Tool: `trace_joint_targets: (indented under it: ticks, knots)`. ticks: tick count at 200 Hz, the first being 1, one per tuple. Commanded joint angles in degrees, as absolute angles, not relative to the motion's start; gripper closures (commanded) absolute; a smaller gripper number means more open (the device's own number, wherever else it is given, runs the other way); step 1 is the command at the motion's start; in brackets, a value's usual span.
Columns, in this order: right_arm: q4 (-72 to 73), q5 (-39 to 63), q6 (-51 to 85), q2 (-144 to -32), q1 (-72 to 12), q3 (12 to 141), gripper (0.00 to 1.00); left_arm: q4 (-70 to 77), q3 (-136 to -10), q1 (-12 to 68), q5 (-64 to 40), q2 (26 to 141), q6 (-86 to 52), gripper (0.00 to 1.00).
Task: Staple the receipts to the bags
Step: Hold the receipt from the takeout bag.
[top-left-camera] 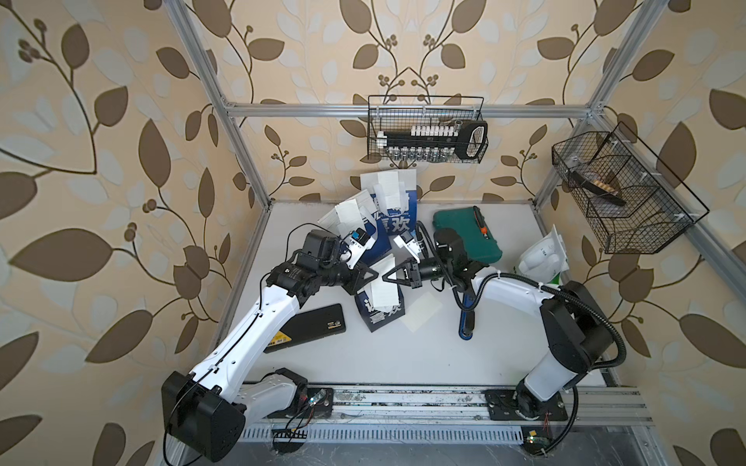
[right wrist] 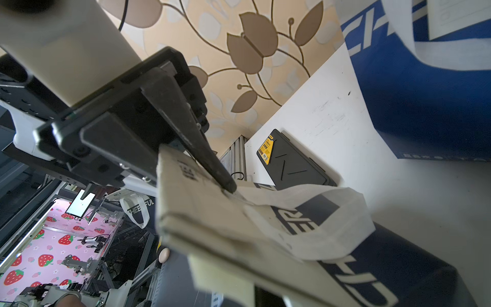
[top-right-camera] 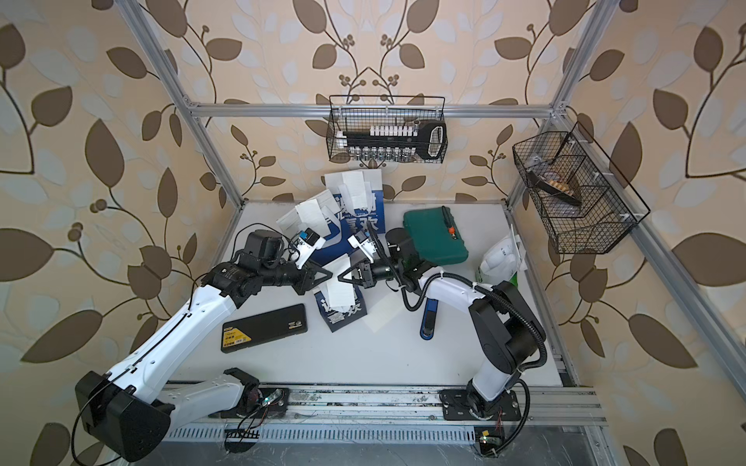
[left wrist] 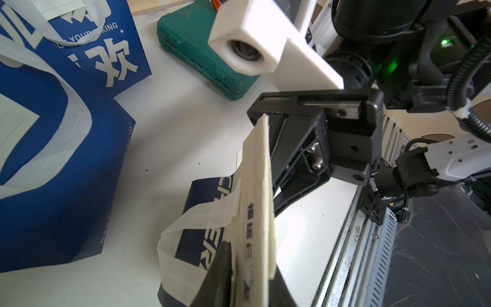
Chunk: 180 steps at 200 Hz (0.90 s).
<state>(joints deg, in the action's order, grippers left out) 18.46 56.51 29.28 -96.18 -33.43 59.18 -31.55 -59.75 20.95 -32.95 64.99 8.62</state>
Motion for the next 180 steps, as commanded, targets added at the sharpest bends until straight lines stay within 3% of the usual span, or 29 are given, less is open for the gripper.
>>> trace_joint_targets:
  ticks: [1, 17, 101, 108, 119, 135, 160, 180]
  knots:
    - [17.75, 56.42, 27.69, -96.41, -33.89, 61.43, 1.00, -31.55, -60.34, 21.02, -33.85, 65.04, 9.27, 0.86]
    - [17.01, 56.52, 27.08, -96.47, -33.99, 61.93, 1.00, -31.57, -60.21, 21.02, -34.47, 65.13, 9.26, 1.00]
    - [0.03, 51.56, 13.60, -94.61, -34.28, 68.20, 1.00, -32.81, -61.12, 21.36, -34.60, 66.09, 10.91, 1.00]
    - [-0.59, 50.49, 13.54, -94.29, -34.28, 67.90, 0.91, -32.61, -61.20, 21.36, -34.11, 66.09, 10.81, 1.00]
    - [-0.77, 48.57, 13.49, -93.38, -34.06, 66.70, 0.68, -32.37, -61.30, 21.36, -33.19, 66.09, 10.60, 1.00]
    - [-0.65, 44.86, 14.04, -90.98, -32.51, 64.03, 0.51, -32.01, -61.67, 21.38, -31.29, 66.18, 10.35, 1.00]
    - [-2.19, 34.29, 17.84, -86.92, -27.09, 60.73, 0.44, -31.08, -62.15, 21.38, -28.20, 66.27, 10.50, 1.00]
    - [-12.07, 10.80, 19.21, -84.44, -25.43, 60.49, 0.42, -29.54, -62.26, 21.44, -26.44, 66.75, 10.96, 1.00]
